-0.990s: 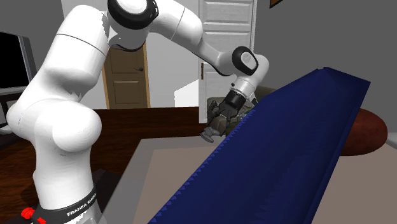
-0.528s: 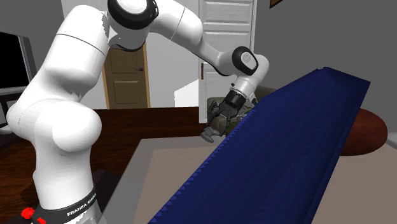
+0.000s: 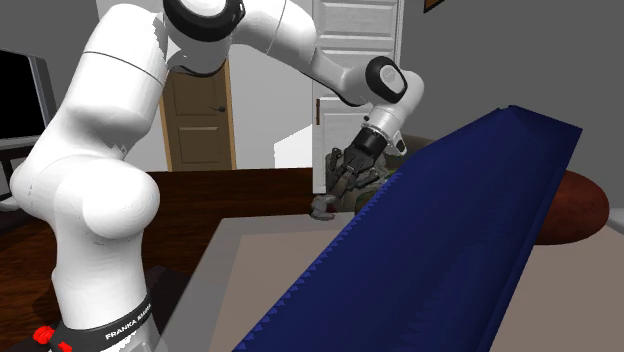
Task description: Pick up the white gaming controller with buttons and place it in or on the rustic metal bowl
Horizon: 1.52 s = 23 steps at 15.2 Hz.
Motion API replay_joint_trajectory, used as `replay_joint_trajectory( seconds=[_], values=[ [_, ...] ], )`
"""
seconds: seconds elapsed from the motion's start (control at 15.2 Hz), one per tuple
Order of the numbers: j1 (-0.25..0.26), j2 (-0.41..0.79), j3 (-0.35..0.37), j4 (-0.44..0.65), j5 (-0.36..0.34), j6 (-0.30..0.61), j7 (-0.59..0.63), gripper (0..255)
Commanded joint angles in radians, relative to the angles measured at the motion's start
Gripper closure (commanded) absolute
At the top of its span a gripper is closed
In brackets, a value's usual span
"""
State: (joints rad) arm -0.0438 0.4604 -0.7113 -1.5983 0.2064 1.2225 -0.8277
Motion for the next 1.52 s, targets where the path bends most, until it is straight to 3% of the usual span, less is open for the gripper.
replay_joint_trajectory(
  seconds=[0.0, 0.07, 0.13, 0.26, 0.33, 0.4, 0.46, 0.59, 0.99, 1.45],
  values=[
    [0.0, -0.009, -0.003, 0.016, -0.005, -0.023, 0.002, 255],
    [0.0, -0.006, -0.002, 0.006, -0.004, -0.011, 0.0, 255],
    [0.0, -0.006, -0.002, 0.006, -0.004, -0.011, 0.0, 0],
    [0.225, -0.431, -0.042, -0.414, -0.251, 0.389, 0.049, 0],
    [0.275, -0.655, -0.025, -0.607, -0.42, 0.557, 0.114, 0],
    [0.261, -0.856, 0.021, -0.791, -0.59, 0.704, 0.167, 0],
    [0.206, -0.991, 0.073, -0.935, -0.713, 0.823, 0.185, 0],
    [0.176, -0.967, 0.086, -0.953, -0.703, 0.862, 0.172, 0],
    [0.175, -0.919, 0.05, -0.994, -0.717, 0.952, 0.171, 0],
    [0.175, -0.92, 0.05, -0.994, -0.717, 0.952, 0.171, 0]
  ],
)
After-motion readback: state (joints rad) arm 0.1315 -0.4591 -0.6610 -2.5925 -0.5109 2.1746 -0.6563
